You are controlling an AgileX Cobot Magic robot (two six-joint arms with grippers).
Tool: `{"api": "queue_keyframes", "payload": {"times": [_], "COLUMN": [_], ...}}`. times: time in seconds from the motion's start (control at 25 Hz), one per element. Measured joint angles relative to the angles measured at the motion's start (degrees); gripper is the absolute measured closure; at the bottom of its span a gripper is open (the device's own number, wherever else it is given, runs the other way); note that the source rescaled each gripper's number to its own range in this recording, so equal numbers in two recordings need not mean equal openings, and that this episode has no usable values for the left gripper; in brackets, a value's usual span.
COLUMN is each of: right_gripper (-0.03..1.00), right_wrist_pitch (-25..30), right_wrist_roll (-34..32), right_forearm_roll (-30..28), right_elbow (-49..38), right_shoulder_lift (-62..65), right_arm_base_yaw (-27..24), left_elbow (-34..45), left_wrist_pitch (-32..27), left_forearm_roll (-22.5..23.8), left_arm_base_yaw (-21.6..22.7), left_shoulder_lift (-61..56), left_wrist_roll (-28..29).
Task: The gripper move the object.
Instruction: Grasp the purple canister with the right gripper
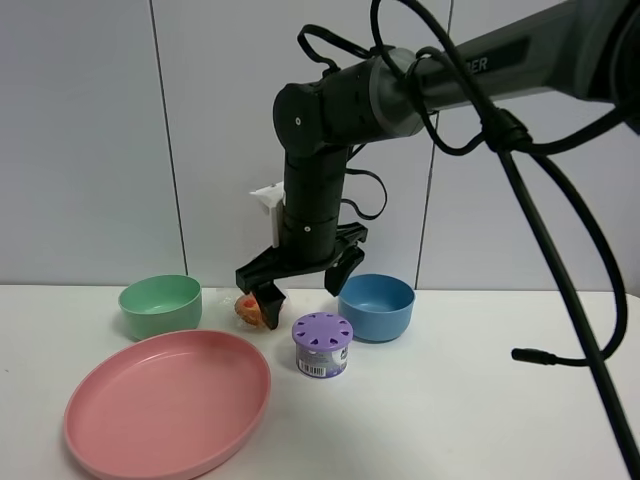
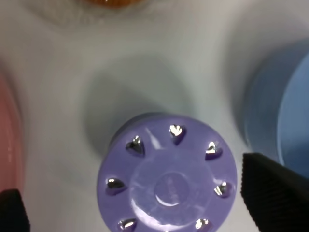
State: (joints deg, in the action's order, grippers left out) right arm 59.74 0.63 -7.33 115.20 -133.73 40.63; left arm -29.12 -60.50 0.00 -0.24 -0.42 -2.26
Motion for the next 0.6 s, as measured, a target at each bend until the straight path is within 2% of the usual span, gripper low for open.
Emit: {"api": "queue_keyframes", "payload": {"times": [0.16, 0.32, 0.4, 0.6], "right_gripper": [0.31, 0.09, 0.02, -0.03], "right_wrist_pitch": [-0.1, -0.2, -0.2, 0.3], "right_wrist_roll": [2.8, 3.8, 3.8, 3.8], "right_forearm_roll": [0.2, 0.2, 0.2, 0.2], "right_elbow": [0.0, 0.0, 0.0, 0.0], "right_shoulder_lift": [-0.9, -0.9, -0.9, -1.3], "right_arm_base_yaw": [0.0, 0.0, 0.0, -0.5], "left_elbow": [0.0, 0.0, 0.0, 0.0], "left_wrist_pitch": [0.0, 0.0, 0.0, 0.0], "left_forearm_roll": [0.0, 0.0, 0.0, 0.0], "left_arm_base_yaw": [0.0, 0.0, 0.0, 0.0], "left_shoulder_lift": [0.0, 0.0, 0.0, 0.0], "left_wrist_roll": [0.0, 0.0, 0.0, 0.0]}}
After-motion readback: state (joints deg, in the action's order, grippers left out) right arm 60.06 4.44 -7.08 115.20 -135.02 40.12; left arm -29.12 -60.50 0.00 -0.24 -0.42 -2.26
